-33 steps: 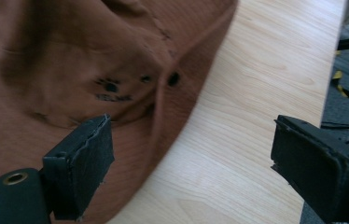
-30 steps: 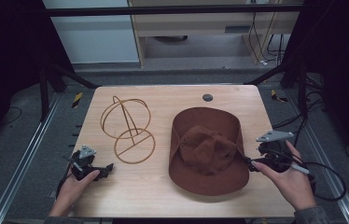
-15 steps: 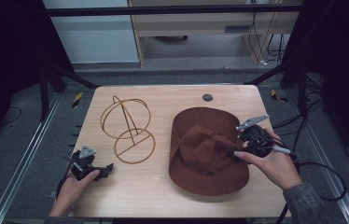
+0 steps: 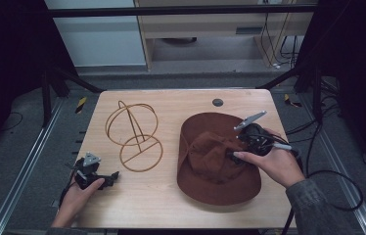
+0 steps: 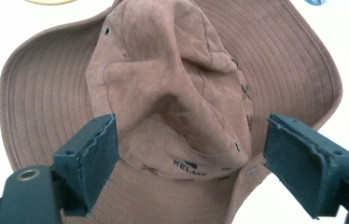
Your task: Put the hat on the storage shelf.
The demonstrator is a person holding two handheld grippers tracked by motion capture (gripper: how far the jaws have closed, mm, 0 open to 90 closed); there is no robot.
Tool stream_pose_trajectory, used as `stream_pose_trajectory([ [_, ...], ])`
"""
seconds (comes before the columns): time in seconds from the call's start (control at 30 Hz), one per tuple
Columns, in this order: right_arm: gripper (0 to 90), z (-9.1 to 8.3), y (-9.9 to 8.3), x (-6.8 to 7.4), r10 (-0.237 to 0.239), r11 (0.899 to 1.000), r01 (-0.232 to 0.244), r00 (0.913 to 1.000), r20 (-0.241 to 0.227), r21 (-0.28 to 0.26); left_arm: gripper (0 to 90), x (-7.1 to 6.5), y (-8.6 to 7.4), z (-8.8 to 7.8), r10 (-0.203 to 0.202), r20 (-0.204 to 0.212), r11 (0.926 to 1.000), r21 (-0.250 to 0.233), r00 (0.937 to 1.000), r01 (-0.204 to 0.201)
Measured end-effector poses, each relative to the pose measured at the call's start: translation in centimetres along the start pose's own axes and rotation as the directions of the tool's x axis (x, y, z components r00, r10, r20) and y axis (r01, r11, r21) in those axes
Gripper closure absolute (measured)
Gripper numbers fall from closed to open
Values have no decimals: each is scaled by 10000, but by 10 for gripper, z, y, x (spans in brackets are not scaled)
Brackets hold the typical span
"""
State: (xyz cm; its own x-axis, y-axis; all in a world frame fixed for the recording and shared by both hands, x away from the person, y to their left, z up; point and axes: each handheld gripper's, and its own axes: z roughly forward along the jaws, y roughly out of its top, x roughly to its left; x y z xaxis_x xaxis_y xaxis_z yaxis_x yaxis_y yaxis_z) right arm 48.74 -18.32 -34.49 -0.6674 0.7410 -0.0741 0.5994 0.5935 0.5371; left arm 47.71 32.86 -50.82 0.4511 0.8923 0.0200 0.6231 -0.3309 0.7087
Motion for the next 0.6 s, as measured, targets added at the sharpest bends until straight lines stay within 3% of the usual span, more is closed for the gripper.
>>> stream_pose_trajectory([
  [0.3,221,10,11,3,-270,9995,277,9989,-395,172,0,0,0,0,-25,7,10000,-27,10000,25],
  [0.6,183,33,38,9,-467,9977,500,9963,-717,453,0,0,0,0,-11,19,10000,-23,10000,11],
])
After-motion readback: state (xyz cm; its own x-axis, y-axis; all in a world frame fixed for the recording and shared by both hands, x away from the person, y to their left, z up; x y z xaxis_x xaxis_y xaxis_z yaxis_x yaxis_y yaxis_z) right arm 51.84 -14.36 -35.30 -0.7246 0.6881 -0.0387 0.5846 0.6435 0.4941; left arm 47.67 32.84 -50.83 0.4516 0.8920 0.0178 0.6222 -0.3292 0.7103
